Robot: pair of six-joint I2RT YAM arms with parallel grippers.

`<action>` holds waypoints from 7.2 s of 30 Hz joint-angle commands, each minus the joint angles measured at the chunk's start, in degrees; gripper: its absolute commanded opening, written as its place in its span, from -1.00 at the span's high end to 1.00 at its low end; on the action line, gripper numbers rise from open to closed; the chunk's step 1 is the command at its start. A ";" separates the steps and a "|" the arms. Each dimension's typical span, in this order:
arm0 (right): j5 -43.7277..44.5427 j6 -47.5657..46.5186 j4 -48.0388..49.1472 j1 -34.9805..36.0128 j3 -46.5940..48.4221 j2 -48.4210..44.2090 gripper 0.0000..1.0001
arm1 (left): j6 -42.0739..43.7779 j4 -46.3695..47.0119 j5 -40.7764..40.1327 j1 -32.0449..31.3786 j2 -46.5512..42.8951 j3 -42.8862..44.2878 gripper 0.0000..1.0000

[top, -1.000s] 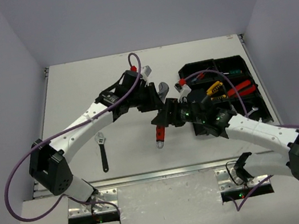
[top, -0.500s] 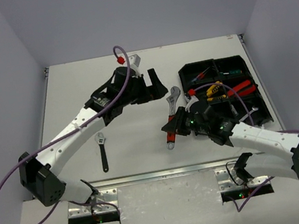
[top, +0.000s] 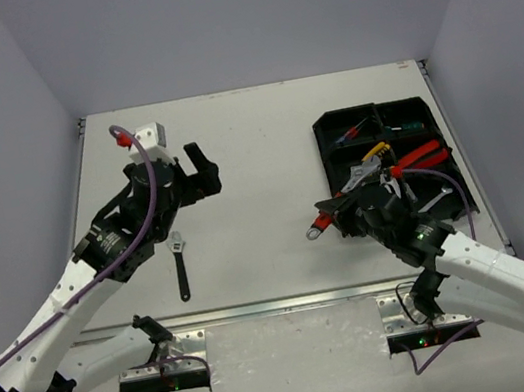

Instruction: Sort the tools into containers

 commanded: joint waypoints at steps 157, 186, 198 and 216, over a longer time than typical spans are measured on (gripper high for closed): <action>-18.07 -44.11 -8.63 -10.83 15.62 -11.83 -0.98 | -2.07 0.40 16.94 19.15 52.58 -16.04 0.74; -45.31 -46.08 24.00 -2.86 7.03 22.75 -0.94 | -10.07 3.26 22.78 10.29 23.26 -17.73 1.00; -45.65 -34.51 44.93 4.45 9.70 40.86 -0.65 | -17.99 10.77 27.83 5.51 9.93 -19.06 1.00; -31.99 -29.26 37.56 7.60 13.86 42.12 1.00 | -16.72 5.00 17.72 4.53 2.81 -14.32 -0.99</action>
